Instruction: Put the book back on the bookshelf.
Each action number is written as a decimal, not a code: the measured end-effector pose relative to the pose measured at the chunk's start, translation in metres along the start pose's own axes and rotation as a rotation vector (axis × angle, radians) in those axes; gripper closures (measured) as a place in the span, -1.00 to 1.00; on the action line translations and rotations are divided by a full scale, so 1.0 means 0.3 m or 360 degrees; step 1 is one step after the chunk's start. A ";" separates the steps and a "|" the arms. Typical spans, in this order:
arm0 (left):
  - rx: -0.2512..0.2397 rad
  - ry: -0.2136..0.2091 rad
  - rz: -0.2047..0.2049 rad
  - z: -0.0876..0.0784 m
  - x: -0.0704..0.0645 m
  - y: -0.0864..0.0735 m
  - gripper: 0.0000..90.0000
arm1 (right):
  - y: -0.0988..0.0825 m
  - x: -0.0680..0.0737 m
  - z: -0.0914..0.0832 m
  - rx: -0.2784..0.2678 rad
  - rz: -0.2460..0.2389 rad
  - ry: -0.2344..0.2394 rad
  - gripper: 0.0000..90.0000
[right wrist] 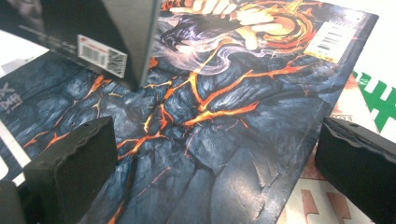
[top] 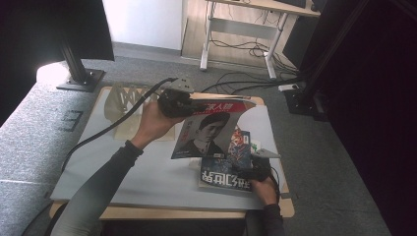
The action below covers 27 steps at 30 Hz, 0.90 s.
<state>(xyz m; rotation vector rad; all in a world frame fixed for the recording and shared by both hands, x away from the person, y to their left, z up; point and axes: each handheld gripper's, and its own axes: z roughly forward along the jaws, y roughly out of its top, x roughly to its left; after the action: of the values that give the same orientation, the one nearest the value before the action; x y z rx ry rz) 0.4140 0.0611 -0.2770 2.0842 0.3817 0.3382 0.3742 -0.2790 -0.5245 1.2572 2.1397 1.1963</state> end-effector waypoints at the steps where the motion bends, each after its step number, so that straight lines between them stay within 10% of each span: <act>1: 0.0003 0.0002 0.0003 -0.006 0.000 0.000 0.92 | -0.003 0.001 0.001 -0.0013 0.0004 -0.0006 -1.00; 27: 0.0019 0.0122 -0.0121 -0.190 0.038 -0.048 0.92 | -0.023 0.002 0.000 -0.0094 0.0015 -0.0008 -1.00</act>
<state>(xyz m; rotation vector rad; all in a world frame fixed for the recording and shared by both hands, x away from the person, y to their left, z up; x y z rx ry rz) 0.4006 0.1167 -0.2596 2.0665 0.5081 0.3720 0.3703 -0.2802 -0.5301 1.2453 2.0816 1.2494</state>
